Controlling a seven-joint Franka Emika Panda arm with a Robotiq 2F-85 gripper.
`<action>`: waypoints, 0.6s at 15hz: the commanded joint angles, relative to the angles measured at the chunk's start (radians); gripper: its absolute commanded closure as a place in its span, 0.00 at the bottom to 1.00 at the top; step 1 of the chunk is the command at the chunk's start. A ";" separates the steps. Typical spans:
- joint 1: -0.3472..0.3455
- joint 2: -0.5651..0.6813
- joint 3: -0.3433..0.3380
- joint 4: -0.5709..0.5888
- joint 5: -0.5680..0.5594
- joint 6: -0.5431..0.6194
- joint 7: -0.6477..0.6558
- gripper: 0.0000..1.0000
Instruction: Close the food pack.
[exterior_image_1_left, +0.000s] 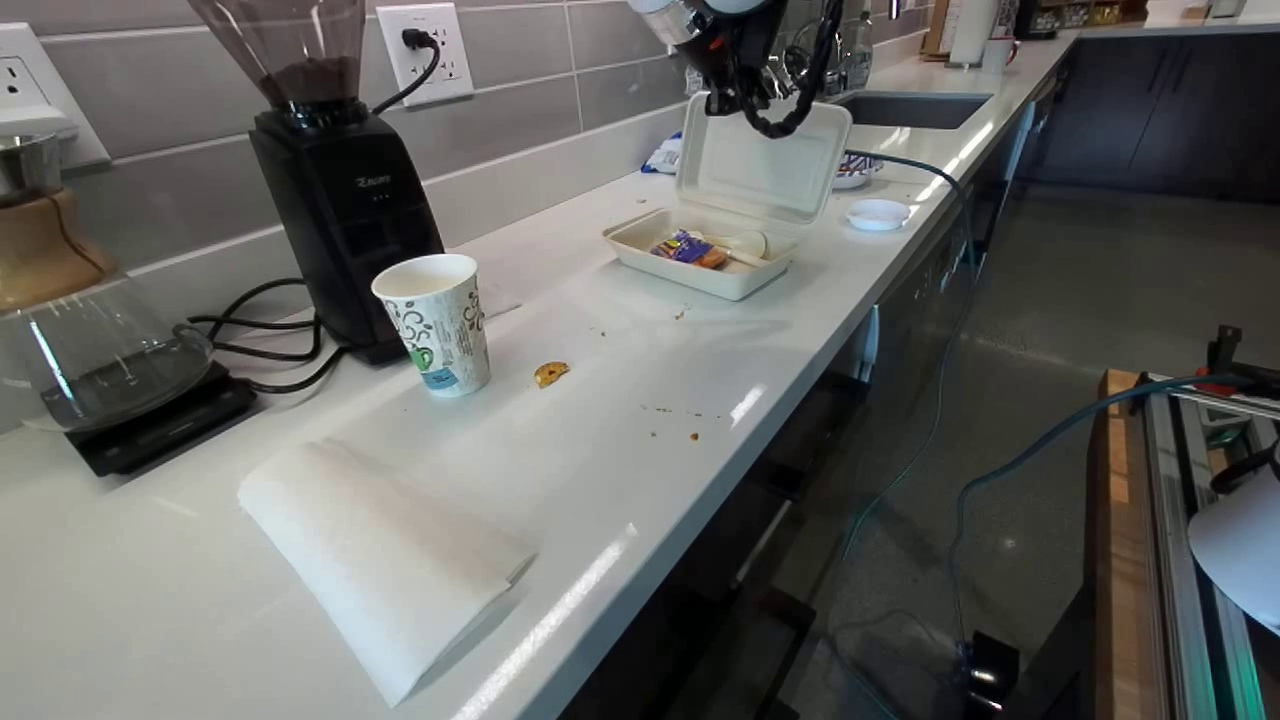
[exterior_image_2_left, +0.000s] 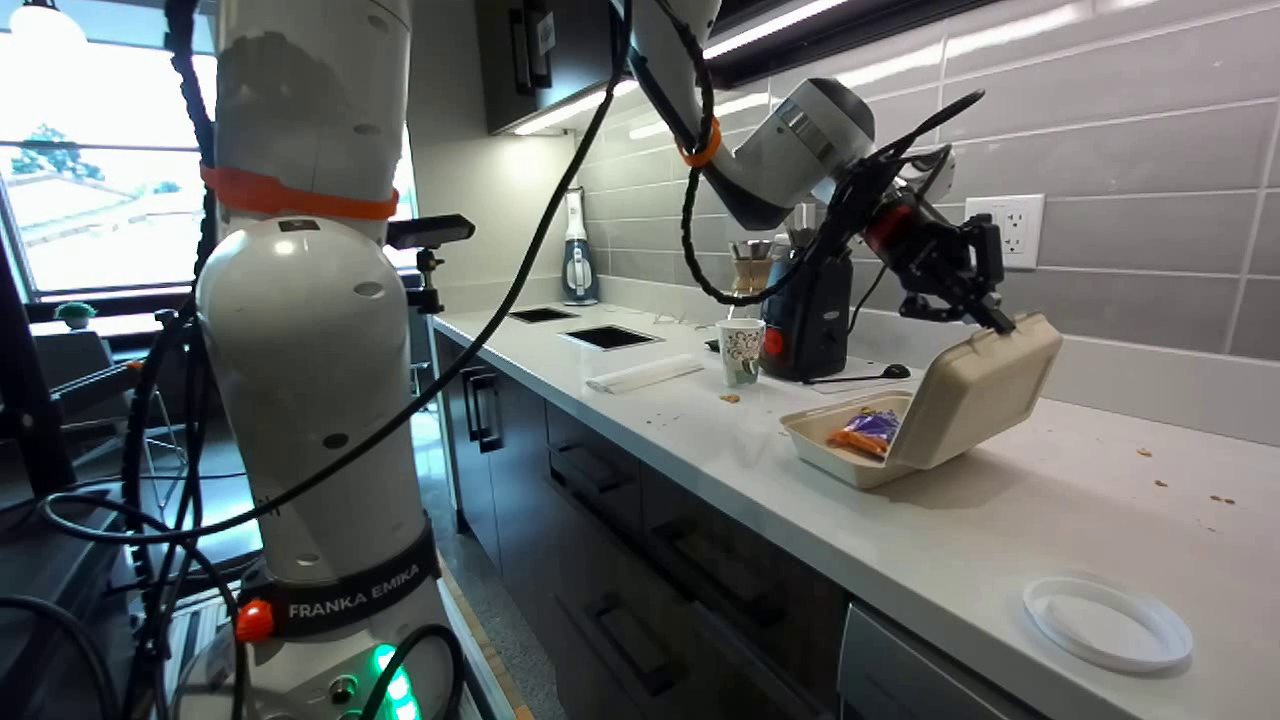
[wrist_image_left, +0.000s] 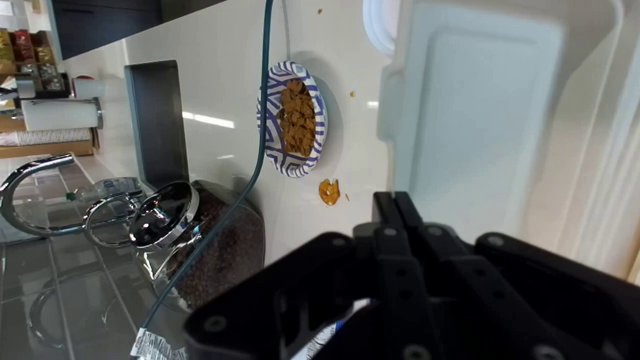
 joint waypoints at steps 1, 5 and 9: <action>0.004 -0.015 0.007 -0.065 -0.091 -0.014 0.011 0.99; -0.002 -0.040 0.017 -0.118 -0.113 0.021 0.041 0.99; -0.005 -0.016 0.022 -0.081 -0.088 -0.002 0.023 0.98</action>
